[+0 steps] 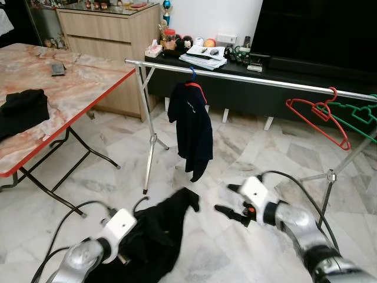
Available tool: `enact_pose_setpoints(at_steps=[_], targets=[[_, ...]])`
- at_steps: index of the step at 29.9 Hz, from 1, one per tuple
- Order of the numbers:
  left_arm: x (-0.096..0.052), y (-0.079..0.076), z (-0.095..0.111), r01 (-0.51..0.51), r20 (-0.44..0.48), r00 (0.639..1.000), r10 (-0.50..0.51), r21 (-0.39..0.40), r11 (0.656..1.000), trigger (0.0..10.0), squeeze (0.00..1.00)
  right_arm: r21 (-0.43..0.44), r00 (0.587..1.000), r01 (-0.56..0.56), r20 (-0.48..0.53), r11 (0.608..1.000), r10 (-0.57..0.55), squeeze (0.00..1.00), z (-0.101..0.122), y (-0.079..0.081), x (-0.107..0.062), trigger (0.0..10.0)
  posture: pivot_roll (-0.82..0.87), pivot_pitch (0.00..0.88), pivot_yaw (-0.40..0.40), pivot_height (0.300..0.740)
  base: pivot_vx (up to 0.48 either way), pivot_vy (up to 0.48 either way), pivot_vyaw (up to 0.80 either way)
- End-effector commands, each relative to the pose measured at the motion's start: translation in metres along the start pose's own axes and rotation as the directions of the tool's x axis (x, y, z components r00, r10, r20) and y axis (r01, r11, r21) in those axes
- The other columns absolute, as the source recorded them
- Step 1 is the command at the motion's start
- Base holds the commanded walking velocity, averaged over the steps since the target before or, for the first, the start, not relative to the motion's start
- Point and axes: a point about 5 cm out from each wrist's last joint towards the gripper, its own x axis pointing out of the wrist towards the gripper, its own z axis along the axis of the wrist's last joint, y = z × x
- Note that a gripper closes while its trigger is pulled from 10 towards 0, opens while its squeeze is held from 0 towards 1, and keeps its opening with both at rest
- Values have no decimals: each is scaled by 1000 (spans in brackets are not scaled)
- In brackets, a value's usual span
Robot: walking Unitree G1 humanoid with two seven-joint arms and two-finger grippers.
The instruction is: Hang hanger
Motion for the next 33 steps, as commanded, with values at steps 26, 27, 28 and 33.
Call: enact_pose_setpoints(at_steps=[26, 27, 28, 33], targets=[[-23, -8, -21, -240, 49, 965, 256, -212, 947, 10000, 0, 488, 731, 665, -580, 566, -359, 0, -147, 107, -45, 10000, -80, 0, -9, 740, 0, 0, 0], [-23, -8, -21, -242, 49, 965, 258, -214, 946, 10000, 0, 488, 731, 666, -580, 564, -360, 0, -147, 107, -45, 10000, -80, 0, -9, 740, 0, 0, 0], [-24, -4, -20, -263, 49, 959, 280, -217, 940, 10000, 0, 481, 736, 656, -578, 581, -352, 0, -149, 107, -47, 10000, -80, 0, -8, 740, 0, 0, 0], [-29, 0, -22, -287, 44, 951, 306, -246, 926, 10000, 0, 481, 726, 667, -592, 569, -350, 0, -152, 109, -51, 10000, -84, 0, -5, 740, 0, 0, 0]])
